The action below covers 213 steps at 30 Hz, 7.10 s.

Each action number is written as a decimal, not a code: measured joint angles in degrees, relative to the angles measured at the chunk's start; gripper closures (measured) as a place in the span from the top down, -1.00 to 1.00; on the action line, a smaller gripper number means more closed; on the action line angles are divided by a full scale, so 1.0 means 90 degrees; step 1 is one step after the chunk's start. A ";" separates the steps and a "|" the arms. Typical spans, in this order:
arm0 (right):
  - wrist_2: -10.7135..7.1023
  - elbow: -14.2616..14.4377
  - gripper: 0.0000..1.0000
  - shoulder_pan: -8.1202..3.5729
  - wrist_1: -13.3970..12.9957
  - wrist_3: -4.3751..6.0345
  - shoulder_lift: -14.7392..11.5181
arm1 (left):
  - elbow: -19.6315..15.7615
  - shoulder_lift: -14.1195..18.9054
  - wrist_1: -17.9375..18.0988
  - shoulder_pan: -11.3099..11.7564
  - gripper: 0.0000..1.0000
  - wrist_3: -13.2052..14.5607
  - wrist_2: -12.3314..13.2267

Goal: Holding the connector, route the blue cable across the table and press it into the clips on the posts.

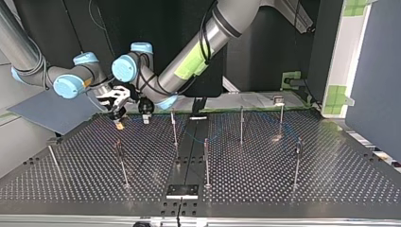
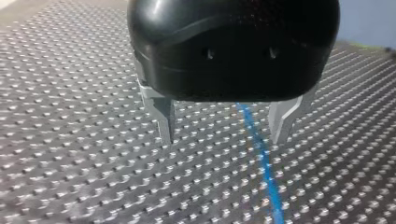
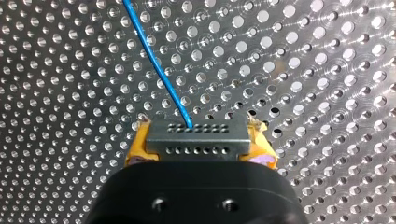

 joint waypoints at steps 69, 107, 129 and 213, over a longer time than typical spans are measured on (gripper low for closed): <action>-0.0700 -0.0124 -1.00 0.0001 0.0173 0.0022 -0.0759 | 0.0133 0.0218 -0.0312 0.0064 -1.00 -0.0785 -0.0479; -0.0732 -0.0394 -1.00 -0.0012 0.0173 0.0251 -0.1652 | 0.0133 0.1128 -0.0367 -0.0062 -1.00 -0.0498 -0.0917; -0.0734 -0.0739 -1.00 -0.0010 0.0276 0.0272 -0.1920 | 0.0267 0.1190 0.0394 0.0079 -1.00 -0.0090 -0.0217; -0.0909 -0.0611 -1.00 -0.0001 0.0048 0.0352 -0.1837 | -0.0227 0.1465 0.0335 0.0416 0.51 -0.0234 0.0115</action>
